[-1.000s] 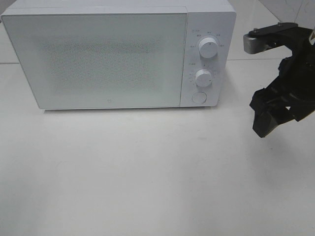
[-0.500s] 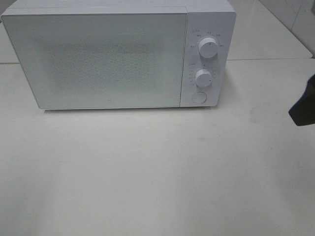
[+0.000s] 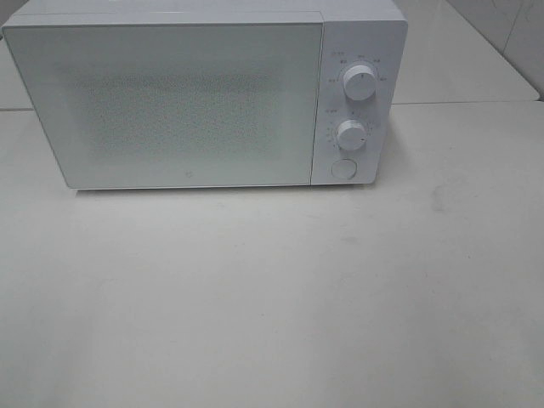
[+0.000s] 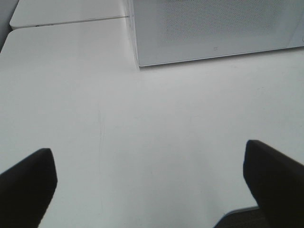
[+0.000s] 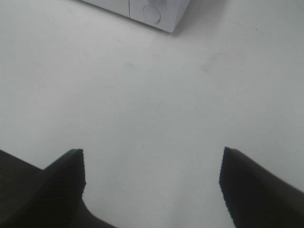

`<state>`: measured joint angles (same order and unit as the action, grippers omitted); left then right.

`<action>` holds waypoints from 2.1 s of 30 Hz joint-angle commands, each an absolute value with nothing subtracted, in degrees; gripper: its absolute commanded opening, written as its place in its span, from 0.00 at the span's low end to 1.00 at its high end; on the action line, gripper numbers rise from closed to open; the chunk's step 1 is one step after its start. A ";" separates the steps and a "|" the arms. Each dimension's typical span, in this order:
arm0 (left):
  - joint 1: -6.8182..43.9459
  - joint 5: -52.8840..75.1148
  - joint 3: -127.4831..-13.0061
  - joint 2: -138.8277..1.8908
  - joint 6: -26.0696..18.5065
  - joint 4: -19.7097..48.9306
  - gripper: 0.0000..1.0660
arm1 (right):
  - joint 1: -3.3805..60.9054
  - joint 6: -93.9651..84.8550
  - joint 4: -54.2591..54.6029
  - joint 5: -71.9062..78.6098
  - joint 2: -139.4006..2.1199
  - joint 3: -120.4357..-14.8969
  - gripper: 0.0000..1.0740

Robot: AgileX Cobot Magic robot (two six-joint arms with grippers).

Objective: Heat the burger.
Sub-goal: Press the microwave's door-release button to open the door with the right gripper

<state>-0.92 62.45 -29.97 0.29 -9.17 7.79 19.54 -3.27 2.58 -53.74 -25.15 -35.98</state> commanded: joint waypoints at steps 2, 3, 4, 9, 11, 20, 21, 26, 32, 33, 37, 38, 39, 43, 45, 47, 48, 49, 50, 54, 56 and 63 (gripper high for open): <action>-1.15 61.76 -29.79 1.32 -8.77 8.19 0.94 | 19.37 -2.86 2.46 -53.97 -16.33 -33.17 0.70; -1.15 61.76 -29.79 1.32 -8.77 8.19 0.94 | 19.37 -2.52 2.46 -54.09 -14.55 -32.60 0.70; -1.15 61.76 -29.79 1.32 -8.77 8.19 0.94 | 19.37 -2.52 2.46 -54.09 -14.55 -32.60 0.70; -1.15 61.76 -29.79 1.32 -8.77 8.19 0.94 | 19.37 0.46 2.41 -55.63 -6.76 -29.68 0.70; -1.15 61.76 -29.79 1.32 -8.77 8.19 0.94 | 19.37 0.97 1.95 -56.32 -5.10 -29.22 0.70; -1.15 61.76 -29.79 1.32 -8.77 8.19 0.94 | 14.04 2.35 0.57 -56.84 1.55 -28.71 0.70; -1.15 61.76 -29.79 1.32 -8.77 8.19 0.94 | 12.49 2.35 0.57 -56.84 2.06 -28.71 0.70; -1.15 61.76 -29.79 1.15 -8.77 8.19 0.94 | 10.71 2.18 0.69 -56.89 2.01 -28.71 0.70; -1.15 61.76 -29.79 1.15 -8.77 8.19 0.94 | 7.91 2.18 0.63 -56.89 2.01 -28.71 0.70; -1.15 61.76 -29.79 1.15 -8.77 8.19 0.94 | 7.62 2.18 0.63 -56.89 2.01 -28.71 0.70; -1.15 61.76 -29.79 1.15 -8.77 8.19 0.94 | 7.45 2.18 0.63 -56.89 2.01 -28.71 0.70; -1.15 61.76 -29.79 1.15 -8.77 8.19 0.94 | 7.45 2.18 0.63 -56.89 2.01 -28.71 0.70; -1.15 61.76 -29.79 1.15 -8.77 8.19 0.94 | 7.45 2.18 0.63 -56.89 2.01 -28.71 0.70; -1.15 61.76 -29.79 1.15 -8.77 8.19 0.94 | 7.45 2.18 0.63 -56.89 2.01 -28.71 0.70; -1.15 61.76 -29.79 1.15 -8.77 8.19 0.94 | 7.45 2.18 0.63 -56.89 2.01 -28.71 0.70; -1.15 61.76 -29.79 1.15 -8.77 8.19 0.94 | 7.45 2.18 0.63 -56.89 2.01 -28.71 0.70; -1.15 61.76 -29.79 1.15 -8.77 8.19 0.94 | 7.45 2.18 0.63 -56.89 2.01 -28.71 0.70; -1.15 61.76 -29.79 1.15 -8.77 8.19 0.94 | 7.45 2.18 0.63 -56.89 2.01 -28.71 0.70; -1.15 61.76 -29.79 1.15 -8.77 8.19 0.94 | 7.45 2.18 0.63 -56.84 2.01 -28.71 0.70; -1.15 61.76 -29.79 1.15 -8.77 8.19 0.94 | 7.45 2.18 0.63 -56.78 2.01 -28.76 0.70; -1.15 61.76 -29.79 1.15 -8.77 8.19 0.94 | 7.45 2.18 0.63 -56.32 1.95 -29.22 0.70; -1.15 61.76 -29.79 0.86 -8.77 8.19 0.94 | 7.45 2.58 0.63 -46.29 -0.86 -30.08 0.70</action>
